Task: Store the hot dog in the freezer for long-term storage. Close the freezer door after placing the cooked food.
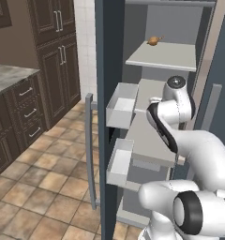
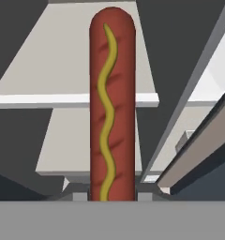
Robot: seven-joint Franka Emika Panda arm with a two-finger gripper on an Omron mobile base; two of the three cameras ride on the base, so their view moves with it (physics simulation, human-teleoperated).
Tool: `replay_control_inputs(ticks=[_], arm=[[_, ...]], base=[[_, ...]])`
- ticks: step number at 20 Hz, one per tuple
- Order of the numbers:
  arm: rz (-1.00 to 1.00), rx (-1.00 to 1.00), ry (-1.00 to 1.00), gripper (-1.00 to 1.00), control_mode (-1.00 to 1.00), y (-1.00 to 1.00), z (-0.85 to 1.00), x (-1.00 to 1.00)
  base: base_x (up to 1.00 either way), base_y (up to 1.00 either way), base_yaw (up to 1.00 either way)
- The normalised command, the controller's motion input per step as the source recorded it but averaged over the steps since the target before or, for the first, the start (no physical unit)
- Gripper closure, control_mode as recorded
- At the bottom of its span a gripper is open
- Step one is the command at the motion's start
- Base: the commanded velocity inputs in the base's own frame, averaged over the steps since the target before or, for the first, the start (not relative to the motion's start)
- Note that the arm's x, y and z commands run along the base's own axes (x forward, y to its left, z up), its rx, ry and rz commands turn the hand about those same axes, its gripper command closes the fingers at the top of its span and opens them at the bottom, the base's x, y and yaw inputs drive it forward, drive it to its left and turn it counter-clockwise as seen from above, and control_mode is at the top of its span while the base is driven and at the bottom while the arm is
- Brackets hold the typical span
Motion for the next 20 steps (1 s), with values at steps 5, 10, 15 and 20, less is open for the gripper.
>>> replay_control_inputs(ticks=[5, 10, 15, 20], arm=[[0.00, 0.02, 0.00, 1.00, -1.00, -0.05, 0.00, 0.23], [0.00, 0.00, 0.00, 1.00, -1.00, -0.02, 0.00, 0.30], [0.00, 0.00, 0.00, 1.00, -1.00, -0.05, 0.00, 0.34], [0.00, 0.00, 0.00, 1.00, -1.00, -0.05, -0.07, 0.22]], base=[[0.00, 0.00, 0.00], [0.00, 0.00, 0.00], [0.00, 0.00, 0.00], [0.00, 0.00, 0.00]])
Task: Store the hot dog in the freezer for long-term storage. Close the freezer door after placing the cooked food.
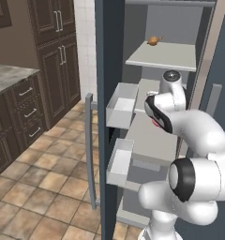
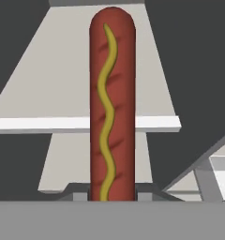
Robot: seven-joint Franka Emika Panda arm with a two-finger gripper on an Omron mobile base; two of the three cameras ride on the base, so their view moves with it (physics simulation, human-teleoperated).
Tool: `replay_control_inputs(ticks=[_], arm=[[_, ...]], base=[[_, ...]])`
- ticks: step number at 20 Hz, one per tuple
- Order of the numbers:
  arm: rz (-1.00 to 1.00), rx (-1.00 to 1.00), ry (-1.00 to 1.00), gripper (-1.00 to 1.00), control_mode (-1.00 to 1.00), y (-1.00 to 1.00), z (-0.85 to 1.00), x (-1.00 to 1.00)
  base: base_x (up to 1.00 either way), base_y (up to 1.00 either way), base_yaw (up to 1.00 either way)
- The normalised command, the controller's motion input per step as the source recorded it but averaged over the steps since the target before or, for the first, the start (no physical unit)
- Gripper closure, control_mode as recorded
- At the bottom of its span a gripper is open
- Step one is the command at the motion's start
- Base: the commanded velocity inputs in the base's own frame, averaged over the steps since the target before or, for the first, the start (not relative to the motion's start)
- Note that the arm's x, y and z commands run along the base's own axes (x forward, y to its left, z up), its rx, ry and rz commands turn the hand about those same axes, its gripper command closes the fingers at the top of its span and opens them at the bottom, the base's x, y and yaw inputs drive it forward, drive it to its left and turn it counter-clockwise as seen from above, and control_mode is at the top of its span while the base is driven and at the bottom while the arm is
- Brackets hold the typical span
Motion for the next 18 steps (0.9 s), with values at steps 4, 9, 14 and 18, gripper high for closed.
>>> replay_control_inputs(ticks=[4, 9, 14, 18], arm=[[0.00, 0.00, 0.00, 1.00, -1.00, -0.08, -0.18, 0.20], [0.00, 0.00, -0.01, 1.00, -1.00, -0.05, -0.25, 0.20], [0.00, 0.00, 0.00, 1.00, -1.00, -0.17, -0.10, 0.26], [0.00, 0.00, 0.00, 1.00, -1.00, -0.19, -0.07, 0.32]], base=[[0.00, 0.00, 0.00], [0.00, 0.00, 0.00], [0.00, 0.00, 0.00], [0.00, 0.00, 0.00]])
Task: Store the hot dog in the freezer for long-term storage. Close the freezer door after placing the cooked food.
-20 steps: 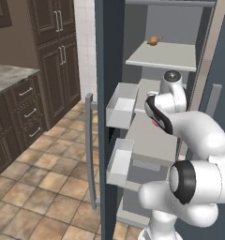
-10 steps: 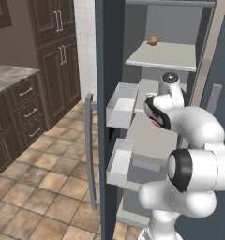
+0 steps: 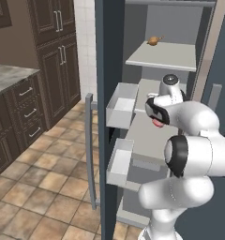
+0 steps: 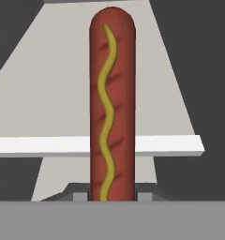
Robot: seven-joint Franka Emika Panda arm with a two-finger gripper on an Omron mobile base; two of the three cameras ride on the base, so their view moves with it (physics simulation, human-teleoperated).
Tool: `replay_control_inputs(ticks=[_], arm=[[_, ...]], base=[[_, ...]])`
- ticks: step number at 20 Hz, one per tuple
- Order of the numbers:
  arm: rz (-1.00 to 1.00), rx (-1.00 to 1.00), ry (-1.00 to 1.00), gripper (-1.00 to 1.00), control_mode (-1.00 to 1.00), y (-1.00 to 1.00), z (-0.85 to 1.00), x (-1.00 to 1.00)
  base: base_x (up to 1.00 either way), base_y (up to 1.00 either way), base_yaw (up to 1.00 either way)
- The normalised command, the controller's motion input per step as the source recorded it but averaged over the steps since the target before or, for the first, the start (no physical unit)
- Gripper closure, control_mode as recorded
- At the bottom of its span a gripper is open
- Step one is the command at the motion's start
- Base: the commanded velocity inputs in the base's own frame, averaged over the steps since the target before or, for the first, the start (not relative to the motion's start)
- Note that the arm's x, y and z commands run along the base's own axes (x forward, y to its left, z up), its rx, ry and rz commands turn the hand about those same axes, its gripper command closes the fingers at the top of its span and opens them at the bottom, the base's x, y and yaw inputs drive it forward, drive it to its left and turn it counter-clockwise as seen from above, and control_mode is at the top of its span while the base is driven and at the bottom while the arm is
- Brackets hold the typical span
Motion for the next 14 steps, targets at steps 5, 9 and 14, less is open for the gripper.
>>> replay_control_inputs(ticks=[5, 9, 14], arm=[[0.00, 0.00, 0.00, 1.00, -1.00, -0.16, -0.09, 0.31], [0.00, 0.00, 0.00, 1.00, -1.00, -0.14, -0.10, 0.26], [0.00, 0.00, 0.00, 1.00, -1.00, -0.02, -0.06, 0.25]], base=[[0.00, 0.00, 0.00], [0.00, 0.00, 0.00], [0.00, 0.00, 0.00]])
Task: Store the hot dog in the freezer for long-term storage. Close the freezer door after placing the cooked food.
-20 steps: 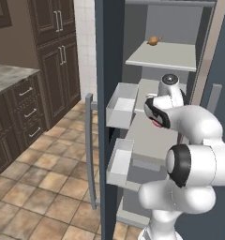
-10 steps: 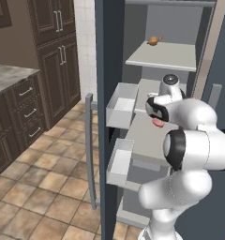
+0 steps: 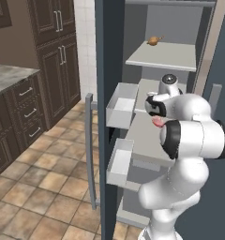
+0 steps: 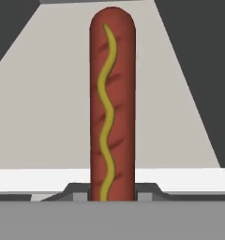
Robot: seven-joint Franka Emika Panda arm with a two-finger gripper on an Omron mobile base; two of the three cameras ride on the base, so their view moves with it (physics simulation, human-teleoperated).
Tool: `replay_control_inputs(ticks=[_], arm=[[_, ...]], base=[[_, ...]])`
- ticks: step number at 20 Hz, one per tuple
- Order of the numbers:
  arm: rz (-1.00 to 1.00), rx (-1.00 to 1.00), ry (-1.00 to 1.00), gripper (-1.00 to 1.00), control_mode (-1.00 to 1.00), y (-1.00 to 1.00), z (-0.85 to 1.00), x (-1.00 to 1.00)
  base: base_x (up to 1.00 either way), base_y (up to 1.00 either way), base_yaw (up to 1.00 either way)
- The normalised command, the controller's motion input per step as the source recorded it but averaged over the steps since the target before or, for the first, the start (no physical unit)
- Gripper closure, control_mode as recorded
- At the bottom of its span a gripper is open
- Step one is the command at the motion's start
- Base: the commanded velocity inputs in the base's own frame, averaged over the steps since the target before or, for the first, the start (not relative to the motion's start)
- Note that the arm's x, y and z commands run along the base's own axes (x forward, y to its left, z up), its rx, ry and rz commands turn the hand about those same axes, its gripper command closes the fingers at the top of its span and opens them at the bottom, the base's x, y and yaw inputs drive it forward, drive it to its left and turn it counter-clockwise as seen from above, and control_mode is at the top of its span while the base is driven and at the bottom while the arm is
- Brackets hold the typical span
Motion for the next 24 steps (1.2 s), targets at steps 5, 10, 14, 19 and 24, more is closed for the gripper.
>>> replay_control_inputs(ticks=[5, 10, 14, 19, 24], arm=[[0.00, 0.00, 0.00, 1.00, -1.00, -0.03, -0.10, 0.30], [0.00, 0.00, 0.00, 1.00, -1.00, -0.16, -0.11, 0.34], [0.00, 0.00, 0.00, 1.00, -1.00, -0.23, -0.11, 0.35], [0.00, 0.00, 0.00, 1.00, -1.00, -0.14, -0.02, 0.36], [0.00, 0.00, 0.00, 1.00, -1.00, -0.06, 0.00, 0.39]], base=[[0.00, 0.00, 0.00], [0.00, 0.00, 0.00], [0.00, 0.00, 0.00], [0.00, 0.00, 0.00], [0.00, 0.00, 0.00]])
